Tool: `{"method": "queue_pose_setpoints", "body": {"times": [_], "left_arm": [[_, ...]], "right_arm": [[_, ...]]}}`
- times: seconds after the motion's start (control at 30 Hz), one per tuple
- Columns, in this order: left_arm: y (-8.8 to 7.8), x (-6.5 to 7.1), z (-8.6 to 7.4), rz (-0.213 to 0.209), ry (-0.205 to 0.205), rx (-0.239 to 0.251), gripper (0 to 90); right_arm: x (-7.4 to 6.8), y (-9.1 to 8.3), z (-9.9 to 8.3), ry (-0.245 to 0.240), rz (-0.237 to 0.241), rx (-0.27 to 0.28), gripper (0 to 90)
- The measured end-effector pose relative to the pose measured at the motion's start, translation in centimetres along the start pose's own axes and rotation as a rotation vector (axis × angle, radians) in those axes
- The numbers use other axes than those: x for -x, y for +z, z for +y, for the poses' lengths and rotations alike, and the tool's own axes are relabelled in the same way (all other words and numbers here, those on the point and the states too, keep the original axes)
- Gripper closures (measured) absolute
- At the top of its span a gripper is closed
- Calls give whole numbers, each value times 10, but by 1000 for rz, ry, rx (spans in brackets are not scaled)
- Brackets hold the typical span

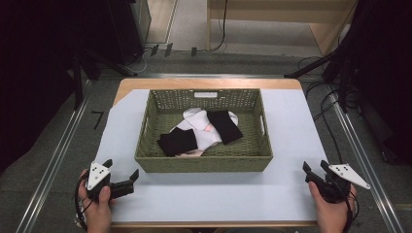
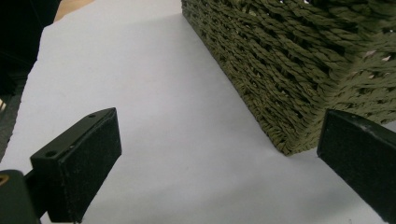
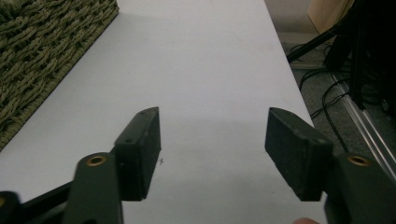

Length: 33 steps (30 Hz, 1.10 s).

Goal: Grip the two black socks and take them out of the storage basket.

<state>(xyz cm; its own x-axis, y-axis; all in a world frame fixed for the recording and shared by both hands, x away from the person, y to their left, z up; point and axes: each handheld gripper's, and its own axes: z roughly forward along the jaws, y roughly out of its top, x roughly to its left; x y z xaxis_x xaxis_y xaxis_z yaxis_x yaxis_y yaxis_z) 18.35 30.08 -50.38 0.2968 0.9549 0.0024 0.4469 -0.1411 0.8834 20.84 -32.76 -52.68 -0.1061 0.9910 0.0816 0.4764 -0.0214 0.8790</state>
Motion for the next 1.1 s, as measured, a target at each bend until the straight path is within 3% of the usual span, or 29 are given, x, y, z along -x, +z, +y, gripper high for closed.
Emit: {"method": "queue_pose_setpoints", "body": {"times": [0.17, 0.3, 0.47, 0.63, 0.77, 0.9, 1.1], "left_arm": [[-1, 0, 0, 1, 1, 2, 5], [0, 0, 0, 1, -1, 0, 5], [0, 0, 0, 13, -7, -4, 5], [1, -1, 0, 8, -4, -9, 5], [1, 0, 0, 5, -4, -3, 5], [1, 0, 0, 5, -8, -6, 5], [1, -1, 0, 4, -10, -7, 6]], "right_arm": [[2, -3, -1, 31, 17, 42, 451], [-2, -5, -1, 19, 16, 61, 503], [-6, -8, 2, 59, 42, 96, 531], [-19, -18, 14, -1, 61, 160, 496], [-33, -23, 28, -53, 86, 156, 469], [-47, -24, 44, -68, 95, 159, 436], [-64, -19, 66, -49, 123, 161, 401]]}}
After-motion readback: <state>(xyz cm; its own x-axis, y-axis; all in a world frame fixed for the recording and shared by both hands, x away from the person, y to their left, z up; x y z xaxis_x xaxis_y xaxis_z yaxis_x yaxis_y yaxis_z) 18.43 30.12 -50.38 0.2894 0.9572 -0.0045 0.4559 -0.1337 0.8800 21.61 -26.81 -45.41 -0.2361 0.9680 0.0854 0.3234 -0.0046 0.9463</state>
